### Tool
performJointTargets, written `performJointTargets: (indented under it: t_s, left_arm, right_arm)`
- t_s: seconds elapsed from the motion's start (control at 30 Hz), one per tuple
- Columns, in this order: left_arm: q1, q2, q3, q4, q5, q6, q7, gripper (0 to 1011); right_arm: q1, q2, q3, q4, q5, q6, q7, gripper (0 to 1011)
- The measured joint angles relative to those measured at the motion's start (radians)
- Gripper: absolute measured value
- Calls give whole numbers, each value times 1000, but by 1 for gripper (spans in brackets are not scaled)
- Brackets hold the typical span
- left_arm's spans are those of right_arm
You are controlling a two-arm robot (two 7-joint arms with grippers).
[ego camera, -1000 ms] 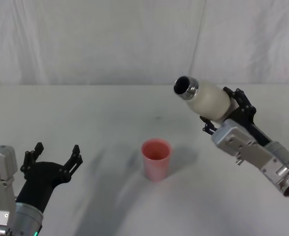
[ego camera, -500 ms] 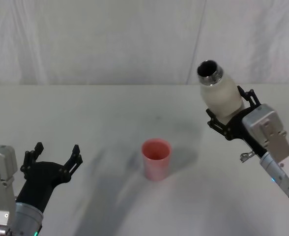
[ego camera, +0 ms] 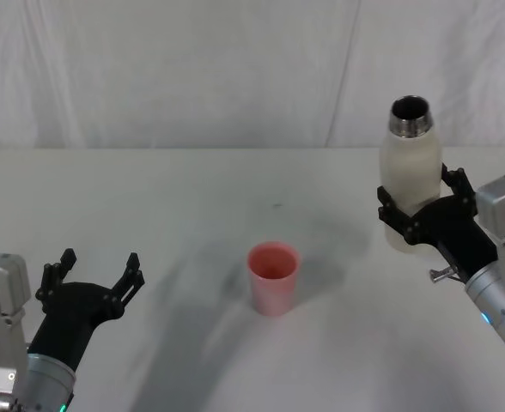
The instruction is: Grasp the thermos with one hand and pour water into the cup lid.
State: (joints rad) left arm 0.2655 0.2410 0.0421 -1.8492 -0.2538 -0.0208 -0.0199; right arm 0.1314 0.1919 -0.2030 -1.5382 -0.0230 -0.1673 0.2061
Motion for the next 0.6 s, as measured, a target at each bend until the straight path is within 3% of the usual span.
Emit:
performJointTargets:
  t_s: [0.3, 0.6]
  left_arm:
    - [0, 0, 0, 0, 0, 0, 0, 1001]
    - [0, 0, 0, 0, 0, 0, 0, 1001]
  right_arm:
    - [-2, -14, 22, 29, 61, -2, 6, 950]
    - [-2, -15, 31, 35, 82, 0, 8, 950]
